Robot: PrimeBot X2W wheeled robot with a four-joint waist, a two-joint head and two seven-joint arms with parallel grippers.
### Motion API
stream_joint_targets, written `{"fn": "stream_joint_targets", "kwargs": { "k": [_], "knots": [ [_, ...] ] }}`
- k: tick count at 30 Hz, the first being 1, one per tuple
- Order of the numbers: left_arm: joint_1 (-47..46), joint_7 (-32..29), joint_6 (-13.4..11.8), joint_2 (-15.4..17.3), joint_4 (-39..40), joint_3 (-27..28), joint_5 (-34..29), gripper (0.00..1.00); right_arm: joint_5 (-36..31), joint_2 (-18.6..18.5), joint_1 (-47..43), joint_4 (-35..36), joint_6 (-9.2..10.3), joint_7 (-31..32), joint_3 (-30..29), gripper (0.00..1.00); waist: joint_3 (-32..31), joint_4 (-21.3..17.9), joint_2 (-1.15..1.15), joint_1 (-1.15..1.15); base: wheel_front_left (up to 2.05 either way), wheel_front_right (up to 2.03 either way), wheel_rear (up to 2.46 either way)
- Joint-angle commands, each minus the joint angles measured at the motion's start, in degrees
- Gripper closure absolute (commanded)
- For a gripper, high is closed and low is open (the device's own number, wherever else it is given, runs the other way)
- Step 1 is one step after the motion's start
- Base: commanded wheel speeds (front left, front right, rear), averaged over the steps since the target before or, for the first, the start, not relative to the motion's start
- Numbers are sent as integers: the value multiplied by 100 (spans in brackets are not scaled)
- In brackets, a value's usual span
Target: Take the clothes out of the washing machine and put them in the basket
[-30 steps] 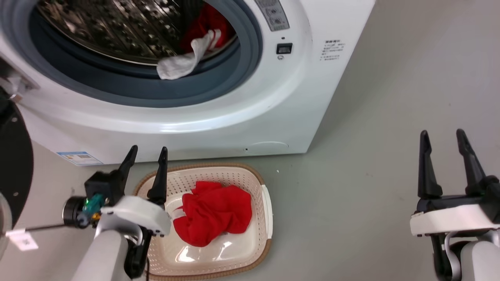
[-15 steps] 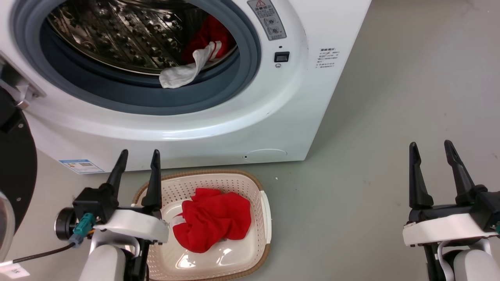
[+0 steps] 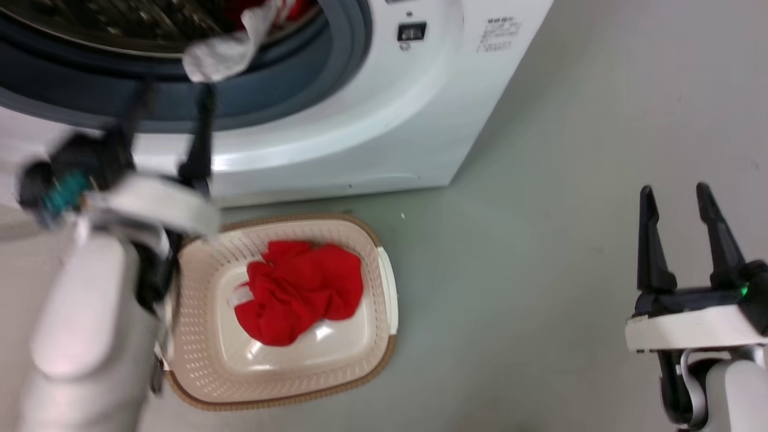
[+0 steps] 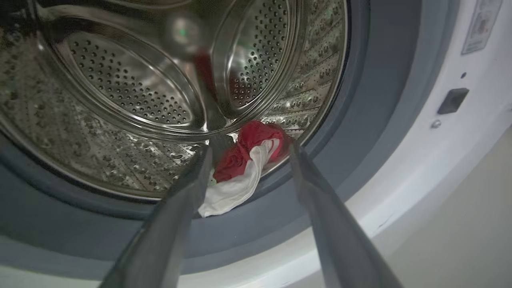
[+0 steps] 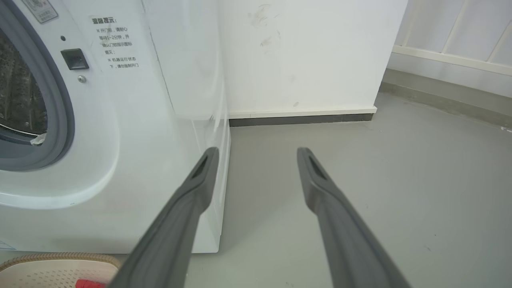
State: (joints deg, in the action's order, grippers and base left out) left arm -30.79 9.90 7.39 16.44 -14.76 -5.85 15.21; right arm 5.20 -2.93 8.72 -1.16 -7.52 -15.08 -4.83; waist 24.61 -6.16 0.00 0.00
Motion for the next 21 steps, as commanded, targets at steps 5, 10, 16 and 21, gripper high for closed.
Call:
{"fn": "stream_joint_targets", "kwargs": {
  "k": [5, 10, 16, 21],
  "knots": [
    [-1389, -954, 7, 793, -149, -481, 674, 0, 184, 9, 283, 90, 5, -14, 121, 0, 865, -439, 0, 0, 0, 0, 0],
    [-2778, -2205, 8, 1567, -530, -1109, 1387, 0, 394, 10, 449, 148, 6, -14, 239, 0, 1400, -746, 0, 0, 0, 0, 0],
    [-4331, -3633, 9, 1948, -1269, -1372, 2120, 0, 624, 10, 582, 175, 6, -14, 422, 0, 1906, -1079, 0, 0, 0, 0, 0],
    [-5309, -4540, -102, 1988, -2050, -1324, 2284, 0, 866, 10, 643, 204, 6, -14, 677, 0, 2212, -1418, 0, 0, 0, 0, 0]
  ]
}}
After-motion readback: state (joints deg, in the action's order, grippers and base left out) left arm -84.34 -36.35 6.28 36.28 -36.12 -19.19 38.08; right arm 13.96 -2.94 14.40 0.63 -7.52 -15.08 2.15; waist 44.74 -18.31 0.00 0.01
